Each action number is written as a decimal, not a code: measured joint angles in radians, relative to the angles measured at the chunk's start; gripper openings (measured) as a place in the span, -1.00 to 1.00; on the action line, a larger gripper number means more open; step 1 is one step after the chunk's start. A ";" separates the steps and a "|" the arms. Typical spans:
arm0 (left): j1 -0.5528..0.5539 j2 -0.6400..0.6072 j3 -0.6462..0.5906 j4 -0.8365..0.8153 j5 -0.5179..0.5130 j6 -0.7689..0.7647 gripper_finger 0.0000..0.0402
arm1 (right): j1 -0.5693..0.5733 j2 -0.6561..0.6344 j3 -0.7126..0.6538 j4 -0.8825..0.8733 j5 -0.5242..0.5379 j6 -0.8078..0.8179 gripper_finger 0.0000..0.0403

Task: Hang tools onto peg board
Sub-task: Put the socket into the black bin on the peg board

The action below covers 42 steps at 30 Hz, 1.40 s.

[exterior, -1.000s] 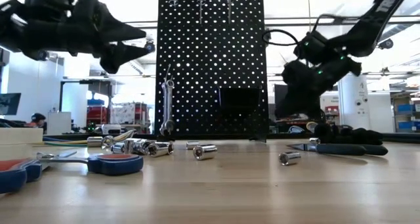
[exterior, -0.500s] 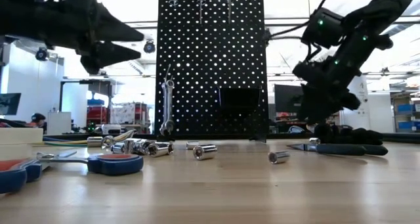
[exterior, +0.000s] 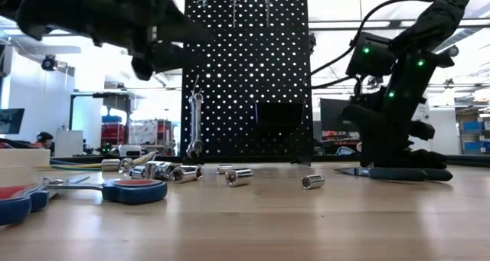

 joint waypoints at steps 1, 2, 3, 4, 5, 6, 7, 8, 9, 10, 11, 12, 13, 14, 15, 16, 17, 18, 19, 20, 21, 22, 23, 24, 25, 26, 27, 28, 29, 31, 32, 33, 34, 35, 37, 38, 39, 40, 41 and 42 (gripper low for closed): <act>0.000 0.013 0.013 0.000 0.001 0.004 0.34 | 0.001 0.009 0.001 0.003 0.009 0.002 -0.24; 0.000 0.026 0.025 -0.003 0.000 0.011 0.34 | 0.003 0.013 0.001 0.005 0.018 0.002 -0.26; 0.000 0.038 0.039 -0.004 0.001 0.015 0.34 | 0.004 0.014 0.001 0.007 0.026 0.002 -0.28; 0.000 0.047 0.048 -0.005 0.003 0.018 0.34 | 0.004 0.009 -0.001 0.009 0.030 0.002 -0.30; 0.000 0.054 0.052 -0.006 0.003 0.018 0.34 | 0.005 0.002 -0.002 0.014 0.035 0.001 -0.33; 0.000 0.061 0.058 -0.009 0.003 0.018 0.34 | 0.005 -0.009 -0.004 0.014 0.040 -0.002 -0.36; 0.000 0.068 0.061 -0.008 0.003 0.018 0.34 | 0.004 -0.020 -0.005 0.013 0.042 -0.008 -0.40; 0.000 0.071 0.061 -0.010 0.003 0.018 0.34 | 0.004 -0.027 -0.007 0.010 0.042 -0.016 -0.44; 0.000 0.072 0.061 -0.010 0.003 0.015 0.34 | 0.003 -0.033 -0.007 0.006 0.043 -0.023 -0.48; 0.000 0.072 0.060 -0.009 0.003 0.007 0.34 | 0.003 -0.039 -0.008 0.002 0.047 -0.030 -0.53; 0.000 0.072 0.056 -0.007 0.003 0.002 0.34 | 0.003 -0.043 -0.008 0.002 0.052 -0.036 -0.58; 0.000 0.071 0.052 -0.009 0.003 -0.003 0.34 | 0.002 -0.043 -0.008 0.004 0.056 -0.043 -0.63; 0.000 0.071 0.049 -0.010 0.003 -0.005 0.34 | 0.002 -0.043 -0.008 0.004 0.058 -0.050 -0.69; 0.000 0.070 0.047 -0.010 0.003 -0.007 0.34 | 0.002 -0.043 -0.008 0.004 0.062 -0.056 -0.75; 0.000 0.070 0.046 -0.010 0.003 -0.008 0.34 | 0.002 -0.043 -0.008 0.005 0.064 -0.058 -0.80; 0.000 0.069 0.046 -0.009 0.003 -0.009 0.34 | 0.002 -0.042 -0.008 0.009 0.066 -0.061 -0.85; 0.000 0.068 0.046 -0.009 0.003 -0.011 0.34 | 0.002 -0.041 -0.007 0.012 0.069 -0.069 -0.90; 0.000 0.068 0.045 -0.010 0.003 -0.011 0.34 | 0.002 -0.041 -0.007 0.012 0.071 -0.073 -0.93; 0.000 0.068 0.045 -0.010 0.003 -0.012 0.34 | 0.002 -0.041 -0.006 0.015 0.075 -0.077 -0.95; 0.000 0.068 0.045 -0.010 0.003 -0.012 0.34 | 0.002 -0.042 -0.004 0.018 0.084 -0.079 -0.97; 0.000 0.068 0.045 -0.010 0.003 -0.012 0.34 | 0.002 -0.043 -0.003 0.023 0.079 -0.082 -0.98; -0.001 0.068 0.045 -0.011 0.003 -0.012 0.34 | 0.002 -0.044 -0.003 0.024 0.079 -0.086 -0.99; -0.001 0.068 0.045 -0.012 0.003 -0.012 0.34 | 0.003 -0.044 -0.003 0.024 0.085 -0.088 -1.00; -0.002 0.068 0.045 -0.015 0.003 -0.014 0.34 | 0.004 -0.044 -0.003 0.024 0.089 -0.087 -1.00; -0.003 0.068 0.045 -0.018 0.003 -0.018 0.34 | 0.005 -0.044 -0.003 0.024 0.089 -0.087 -0.99; -0.005 0.068 0.045 -0.019 0.003 -0.020 0.34 | 0.008 -0.044 -0.003 0.024 0.089 -0.086 -0.99; -0.006 0.068 0.044 -0.019 0.003 -0.023 0.34 | 0.010 -0.044 -0.002 0.023 0.090 -0.086 -0.99; -0.008 0.068 0.044 -0.019 0.003 -0.023 0.34 | 0.010 -0.047 -0.001 0.022 0.089 -0.086 -0.99; -0.009 0.068 0.044 -0.019 0.003 -0.024 0.34 | 0.010 -0.048 -0.001 0.020 0.088 -0.086 -0.99; -0.009 0.068 0.044 -0.027 0.003 -0.023 0.34 | 0.010 -0.050 0.000 0.018 0.086 -0.086 -0.99; -0.009 0.068 0.044 -0.031 0.003 -0.023 0.34 | 0.010 -0.051 0.000 0.017 0.084 -0.086 -0.99; -0.009 0.068 0.044 -0.033 0.003 -0.024 0.34 | 0.010 -0.052 0.000 0.015 0.082 -0.086 -0.99; -0.008 0.068 0.044 -0.032 0.003 -0.023 0.34 | 0.010 -0.052 0.000 0.015 0.082 -0.086 -0.99; -0.008 0.068 0.044 -0.031 0.003 -0.024 0.34 | 0.010 -0.052 0.000 0.015 0.082 -0.086 -0.99; -0.008 0.068 0.044 -0.030 0.003 -0.024 0.34 | 0.010 -0.053 0.000 0.016 0.083 -0.086 -0.99; -0.008 0.068 0.044 -0.030 0.003 -0.027 0.34 | 0.010 -0.053 0.000 0.017 0.084 -0.086 -0.99; -0.008 0.068 0.044 -0.030 0.003 -0.030 0.34 | 0.010 -0.053 0.000 0.018 0.090 -0.086 -1.00; -0.008 0.068 0.044 -0.030 0.003 -0.033 0.34 | 0.010 -0.054 -0.001 0.018 0.093 -0.086 -1.00; -0.008 0.068 0.044 -0.030 0.003 -0.034 0.34 | 0.010 -0.054 -0.001 0.019 0.095 -0.088 -0.99; -0.008 0.068 0.044 -0.029 0.003 -0.035 0.34 | 0.010 -0.054 -0.001 0.019 0.096 -0.089 -0.97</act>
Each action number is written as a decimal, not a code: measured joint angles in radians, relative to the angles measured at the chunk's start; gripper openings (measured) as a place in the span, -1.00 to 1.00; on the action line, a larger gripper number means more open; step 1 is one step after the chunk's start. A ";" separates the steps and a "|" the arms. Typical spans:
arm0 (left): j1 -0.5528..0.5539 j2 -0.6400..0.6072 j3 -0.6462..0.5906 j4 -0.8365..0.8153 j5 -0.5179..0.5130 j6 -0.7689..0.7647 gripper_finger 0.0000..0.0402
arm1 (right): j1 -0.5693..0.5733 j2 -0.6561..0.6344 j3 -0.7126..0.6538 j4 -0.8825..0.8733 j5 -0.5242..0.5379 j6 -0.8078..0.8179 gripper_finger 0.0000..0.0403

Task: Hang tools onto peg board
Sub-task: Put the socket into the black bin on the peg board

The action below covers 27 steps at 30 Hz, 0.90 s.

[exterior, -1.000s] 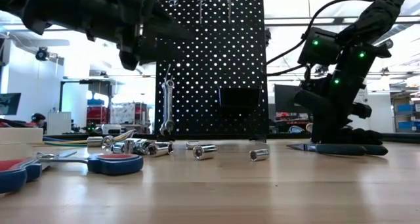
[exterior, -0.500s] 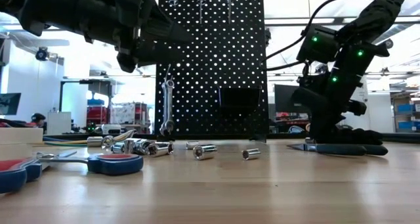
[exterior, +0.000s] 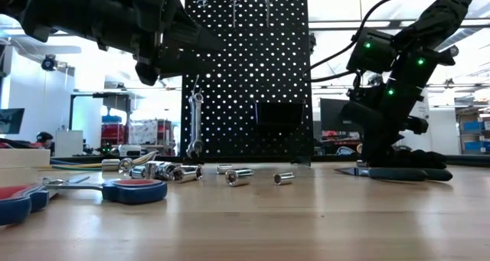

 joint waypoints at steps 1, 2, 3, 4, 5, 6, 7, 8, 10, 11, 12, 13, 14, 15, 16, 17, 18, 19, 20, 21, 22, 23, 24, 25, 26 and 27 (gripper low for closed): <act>0.000 0.000 0.000 0.000 0.000 -0.001 0.34 | 0.000 0.000 0.000 0.001 0.001 0.000 -0.94; 0.000 0.000 0.000 0.000 0.000 -0.003 0.34 | 0.000 0.000 0.000 0.002 0.001 0.000 -0.90; 0.000 0.000 0.000 0.000 0.000 -0.005 0.34 | 0.000 0.000 0.000 0.003 0.001 0.000 -0.85; 0.001 0.000 0.000 0.000 0.000 -0.007 0.34 | 0.000 0.000 -0.001 0.006 0.001 -0.005 -0.79; 0.001 0.000 0.000 0.000 0.000 -0.008 0.34 | 0.000 0.000 -0.001 0.011 0.001 -0.011 -0.72; 0.001 0.000 0.000 0.000 0.000 -0.008 0.34 | 0.000 0.000 -0.001 0.019 0.001 -0.013 -0.64; 0.001 0.000 0.000 0.000 0.000 -0.008 0.34 | -0.001 0.000 -0.001 0.025 0.001 -0.013 -0.56; 0.001 0.000 0.000 0.000 0.000 -0.008 0.34 | -0.003 0.000 -0.001 0.027 0.002 -0.013 -0.49; 0.001 0.000 0.000 0.000 0.000 -0.008 0.34 | -0.012 0.000 -0.001 0.027 0.001 -0.015 -0.33; 0.001 0.000 0.000 0.000 0.000 -0.008 0.34 | -0.017 0.001 -0.001 0.028 0.000 -0.018 -0.26; 0.001 0.000 0.000 0.001 0.000 -0.008 0.34 | -0.023 0.001 -0.001 0.028 0.000 -0.022 -0.21; 0.001 0.000 0.000 0.002 0.000 -0.007 0.34 | -0.028 0.001 -0.001 0.029 0.000 -0.028 -0.16; 0.001 0.000 0.000 0.005 0.000 -0.007 0.34 | -0.034 0.001 -0.001 0.035 -0.002 -0.042 -0.12; 0.001 0.000 0.000 0.007 0.000 -0.007 0.34 | -0.041 0.001 -0.001 0.047 -0.004 -0.063 -0.10; 0.001 0.000 0.000 0.010 0.000 -0.007 0.34 | -0.050 0.001 -0.001 0.060 -0.013 -0.085 -0.08; 0.001 0.000 0.000 0.011 0.000 -0.007 0.34 | -0.063 0.001 -0.001 0.074 -0.031 -0.113 -0.08; 0.001 0.000 0.000 0.012 0.000 -0.007 0.34 | -0.077 0.001 -0.001 0.087 -0.052 -0.137 -0.08; 0.001 0.000 0.000 0.014 0.000 -0.007 0.34 | -0.091 0.001 -0.001 0.104 -0.072 -0.166 -0.08; 0.001 0.000 0.000 0.016 0.000 -0.007 0.34 | -0.106 0.001 -0.001 0.120 -0.088 -0.194 -0.09; 0.001 -0.001 0.000 0.017 0.000 -0.007 0.34 | -0.121 0.001 -0.001 0.129 -0.101 -0.219 -0.10; 0.001 -0.001 0.001 0.017 0.000 -0.007 0.34 | -0.137 0.001 -0.001 0.131 -0.111 -0.241 -0.12; 0.001 -0.001 0.003 0.018 0.000 -0.007 0.34 | -0.157 0.001 -0.001 0.128 -0.120 -0.258 -0.13; 0.001 -0.001 0.005 0.017 0.000 -0.007 0.34 | -0.175 0.001 -0.001 0.125 -0.131 -0.275 -0.15; 0.001 -0.001 0.007 0.017 -0.001 -0.007 0.34 | -0.193 0.004 -0.001 0.124 -0.148 -0.292 -0.16; 0.001 -0.001 0.009 0.017 0.000 -0.007 0.34 | -0.207 0.010 -0.001 0.124 -0.165 -0.301 -0.18; 0.001 -0.001 0.011 0.017 0.000 -0.007 0.34 | -0.221 0.018 -0.001 0.122 -0.183 -0.303 -0.19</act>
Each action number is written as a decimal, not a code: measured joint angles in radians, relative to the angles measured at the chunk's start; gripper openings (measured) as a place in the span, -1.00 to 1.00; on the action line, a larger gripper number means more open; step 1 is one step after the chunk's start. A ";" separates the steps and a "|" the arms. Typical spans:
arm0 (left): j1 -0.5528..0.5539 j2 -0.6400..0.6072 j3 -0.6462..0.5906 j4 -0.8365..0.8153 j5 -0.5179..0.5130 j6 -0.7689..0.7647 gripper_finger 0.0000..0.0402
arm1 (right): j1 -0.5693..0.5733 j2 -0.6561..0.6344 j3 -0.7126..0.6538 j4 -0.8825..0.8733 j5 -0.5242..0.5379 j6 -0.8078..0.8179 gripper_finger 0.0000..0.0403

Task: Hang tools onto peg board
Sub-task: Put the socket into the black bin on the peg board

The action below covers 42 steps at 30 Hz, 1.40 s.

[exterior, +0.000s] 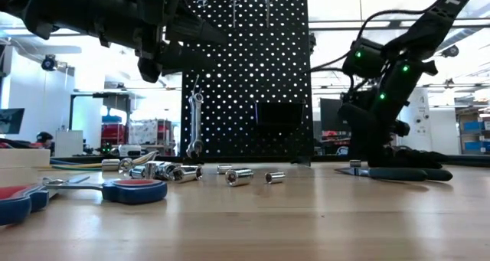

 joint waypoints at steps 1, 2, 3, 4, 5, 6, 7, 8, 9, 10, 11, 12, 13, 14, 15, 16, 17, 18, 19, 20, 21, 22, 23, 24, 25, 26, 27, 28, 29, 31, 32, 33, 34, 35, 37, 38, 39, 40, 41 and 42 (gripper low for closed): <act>0.000 0.000 0.000 0.000 0.000 0.000 0.34 | -0.010 0.010 0.000 0.001 -0.015 -0.001 -0.20; 0.000 0.000 0.001 0.000 0.000 0.001 0.34 | -0.018 0.021 0.000 0.006 -0.030 -0.006 -0.22; 0.000 0.000 0.001 0.000 0.000 0.002 0.34 | -0.022 0.033 0.000 0.008 -0.046 -0.010 -0.24; 0.000 0.000 0.001 0.000 0.000 0.004 0.34 | -0.022 0.045 0.000 0.009 -0.054 -0.015 -0.25; 0.000 0.000 0.001 0.001 0.000 0.004 0.34 | -0.022 0.054 0.002 0.011 -0.057 -0.023 -0.27; 0.000 0.000 0.001 0.001 0.000 0.004 0.34 | -0.022 0.062 0.003 0.012 -0.058 -0.028 -0.28; 0.000 0.000 0.001 0.001 0.000 0.004 0.34 | -0.022 0.071 0.004 0.011 -0.058 -0.030 -0.30; 0.000 0.000 0.001 0.001 0.000 0.004 0.34 | -0.022 0.078 0.005 0.011 -0.057 -0.029 -0.32; 0.000 0.000 0.001 0.001 0.000 0.002 0.34 | -0.022 0.082 0.006 0.007 -0.056 -0.024 -0.34; 0.000 0.000 0.001 0.001 0.000 0.001 0.34 | -0.022 0.083 0.006 0.003 -0.056 -0.019 -0.36; 0.000 0.000 0.001 0.001 0.000 0.001 0.34 | -0.022 0.083 0.006 -0.001 -0.056 -0.011 -0.39; 0.000 0.000 0.001 0.001 0.000 0.001 0.34 | -0.022 0.081 0.006 -0.005 -0.056 0.000 -0.41; 0.000 0.000 0.001 0.001 0.000 0.001 0.34 | -0.022 0.078 0.006 -0.011 -0.056 0.009 -0.44; 0.000 0.000 0.001 0.001 0.000 0.001 0.34 | -0.022 0.073 0.006 -0.023 -0.057 0.017 -0.48; 0.000 0.000 0.001 0.001 0.000 0.001 0.34 | -0.022 0.069 0.007 -0.037 -0.058 0.028 -0.52; 0.000 0.000 0.001 0.001 0.000 0.001 0.34 | -0.022 0.065 0.007 -0.059 -0.062 0.037 -0.55; 0.000 0.000 0.001 0.001 0.000 0.001 0.34 | -0.022 0.061 0.008 -0.081 -0.064 0.047 -0.59; 0.000 0.000 0.001 0.001 0.000 0.001 0.34 | -0.022 0.057 0.008 -0.100 -0.065 0.059 -0.63; 0.000 0.000 0.001 0.001 0.000 0.001 0.34 | -0.021 0.056 0.008 -0.111 -0.065 0.070 -0.66; 0.000 0.000 0.001 0.000 0.000 0.001 0.34 | -0.021 0.055 0.008 -0.115 -0.066 0.077 -0.69; 0.000 0.000 0.000 -0.003 0.000 0.001 0.34 | -0.020 0.055 0.007 -0.114 -0.066 0.079 -0.71; 0.000 0.000 0.000 -0.006 0.000 0.001 0.34 | -0.016 0.055 0.006 -0.114 -0.064 0.080 -0.72; 0.000 0.000 0.000 -0.006 0.000 0.001 0.34 | -0.012 0.055 0.006 -0.113 -0.061 0.080 -0.74; 0.000 0.000 0.000 -0.006 0.000 0.001 0.34 | -0.008 0.055 0.005 -0.112 -0.058 0.080 -0.75; 0.000 0.000 0.000 -0.005 0.000 0.001 0.34 | -0.005 0.055 0.004 -0.109 -0.055 0.081 -0.76; 0.000 0.000 0.000 -0.005 0.000 0.001 0.34 | -0.003 0.055 0.003 -0.106 -0.054 0.080 -0.77; 0.000 0.000 0.000 -0.006 0.000 0.001 0.34 | -0.002 0.055 0.002 -0.104 -0.053 0.080 -0.79; 0.000 0.000 0.000 -0.005 0.000 0.001 0.34 | -0.002 0.055 0.002 -0.102 -0.053 0.080 -0.79; 0.000 0.000 0.000 -0.005 0.000 0.001 0.34 | -0.002 0.055 0.002 -0.100 -0.053 0.080 -0.81; 0.000 0.000 0.000 -0.005 0.000 0.000 0.34 | -0.002 0.047 0.000 -0.100 -0.053 0.081 -0.81; 0.000 0.000 0.000 -0.005 0.000 0.001 0.34 | 0.001 0.042 0.000 -0.101 -0.051 0.082 -0.81; 0.000 0.000 0.000 -0.005 0.000 0.001 0.34 | 0.004 0.034 -0.001 -0.105 -0.050 0.085 -0.81; 0.000 0.000 0.000 -0.006 0.000 0.001 0.34 | 0.008 0.018 -0.002 -0.110 -0.052 0.087 -0.82; 0.000 0.000 0.000 -0.006 0.000 0.001 0.34 | 0.015 0.002 -0.004 -0.116 -0.058 0.087 -0.82; 0.000 0.000 0.000 -0.006 0.000 0.001 0.34 | 0.033 -0.038 -0.009 -0.149 -0.087 0.090 -0.82; 0.000 0.000 -0.001 -0.006 -0.001 0.001 0.34 | 0.042 -0.065 -0.010 -0.162 -0.100 0.093 -0.82; 0.000 0.000 -0.001 -0.007 -0.002 0.001 0.34 | 0.051 -0.091 -0.009 -0.165 -0.104 0.101 -0.82; 0.000 0.000 -0.001 -0.008 -0.002 0.000 0.34 | 0.059 -0.120 -0.007 -0.168 -0.104 0.111 -0.82; 0.000 0.000 -0.001 -0.008 -0.002 0.001 0.34 | 0.069 -0.149 -0.006 -0.175 -0.099 0.119 -0.82; 0.000 0.000 -0.001 -0.009 -0.002 0.001 0.34 | 0.082 -0.174 -0.006 -0.183 -0.094 0.127 -0.82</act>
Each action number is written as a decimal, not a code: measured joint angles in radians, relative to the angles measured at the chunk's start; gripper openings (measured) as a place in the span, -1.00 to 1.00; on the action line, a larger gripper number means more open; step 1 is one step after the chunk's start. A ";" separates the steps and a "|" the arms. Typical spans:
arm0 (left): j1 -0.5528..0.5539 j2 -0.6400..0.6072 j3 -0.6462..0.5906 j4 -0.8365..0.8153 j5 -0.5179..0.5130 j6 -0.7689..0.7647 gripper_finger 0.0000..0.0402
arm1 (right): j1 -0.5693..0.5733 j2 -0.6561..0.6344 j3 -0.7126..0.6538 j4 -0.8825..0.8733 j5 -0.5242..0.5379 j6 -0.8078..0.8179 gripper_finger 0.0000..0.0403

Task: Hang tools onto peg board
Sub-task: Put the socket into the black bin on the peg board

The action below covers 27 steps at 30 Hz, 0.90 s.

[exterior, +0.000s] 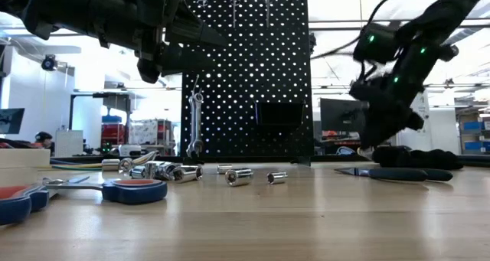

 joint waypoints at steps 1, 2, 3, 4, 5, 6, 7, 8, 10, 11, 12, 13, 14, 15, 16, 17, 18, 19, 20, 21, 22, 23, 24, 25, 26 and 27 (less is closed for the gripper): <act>0.000 0.000 0.000 0.000 0.000 0.000 0.34 | 0.015 -0.025 0.000 0.002 0.000 0.008 -0.82; 0.000 0.000 0.000 0.000 0.000 0.004 0.34 | 0.029 -0.049 0.000 0.008 0.000 0.014 -0.82; 0.000 0.000 0.000 0.000 0.000 0.005 0.34 | 0.041 -0.074 0.000 0.013 0.000 0.022 -0.82; 0.000 0.000 0.000 0.000 0.000 0.005 0.34 | 0.054 -0.096 0.000 0.025 0.003 0.031 -0.82; 0.000 0.000 0.000 0.000 0.000 0.006 0.34 | 0.065 -0.114 0.000 0.041 0.009 0.038 -0.82; 0.000 0.000 0.000 0.000 0.000 0.006 0.34 | 0.078 -0.128 0.000 0.060 0.016 0.046 -0.83; 0.000 0.000 0.000 0.000 0.000 0.007 0.34 | 0.090 -0.140 0.000 0.087 0.016 0.050 -0.83; 0.000 0.000 0.000 0.000 0.000 0.010 0.34 | 0.102 -0.150 0.001 0.124 0.016 0.051 -0.83; 0.000 0.000 0.001 -0.002 -0.001 0.019 0.34 | 0.125 -0.157 0.002 0.219 0.017 0.051 -0.83; 0.000 0.000 0.001 -0.001 -0.001 0.024 0.34 | 0.136 -0.155 0.002 0.276 0.020 0.050 -0.83; 0.000 0.000 0.001 0.000 0.000 0.025 0.34 | 0.147 -0.150 0.002 0.335 0.023 0.047 -0.83; 0.000 0.000 0.001 -0.001 0.000 0.025 0.34 | 0.156 -0.143 0.003 0.395 0.023 0.037 -0.83; 0.000 0.000 0.001 -0.001 0.000 0.026 0.34 | 0.163 -0.135 0.004 0.448 0.024 0.024 -0.83; 0.000 0.000 0.001 -0.002 0.000 0.026 0.34 | 0.169 -0.125 0.008 0.488 0.029 0.012 -0.83; 0.000 -0.001 0.001 -0.002 0.000 0.025 0.34 | 0.174 -0.115 0.014 0.509 0.041 0.003 -0.83; -0.001 -0.001 0.001 -0.004 0.000 0.022 0.34 | 0.175 -0.101 0.023 0.519 0.057 -0.002 -0.83; -0.001 -0.001 0.001 -0.007 0.000 0.010 0.34 | 0.176 -0.085 0.036 0.523 0.070 -0.007 -0.82; -0.001 -0.001 0.002 -0.011 0.000 0.001 0.34 | 0.175 -0.066 0.053 0.523 0.074 -0.014 -0.82; -0.001 -0.001 0.002 -0.014 0.000 -0.002 0.34 | 0.175 -0.044 0.070 0.524 0.076 -0.024 -0.81; -0.001 -0.001 0.002 -0.015 0.000 -0.003 0.34 | 0.175 -0.021 0.087 0.525 0.076 -0.034 -0.80; -0.001 -0.001 0.002 -0.016 0.000 -0.003 0.34 | 0.176 0.006 0.106 0.524 0.076 -0.048 -0.78; -0.001 -0.001 0.002 -0.016 0.000 -0.003 0.34 | 0.179 0.032 0.124 0.524 0.076 -0.061 -0.76; -0.001 -0.001 0.002 -0.016 0.000 -0.003 0.34 | 0.180 0.057 0.141 0.524 0.077 -0.074 -0.74; -0.001 -0.001 0.002 -0.016 0.000 -0.004 0.34 | 0.180 0.082 0.158 0.524 0.077 -0.089 -0.73; -0.001 -0.001 0.002 -0.016 0.000 -0.007 0.34 | 0.180 0.104 0.175 0.524 0.078 -0.101 -0.72; -0.001 -0.001 0.002 -0.017 0.000 -0.014 0.34 | 0.180 0.123 0.190 0.526 0.082 -0.111 -0.72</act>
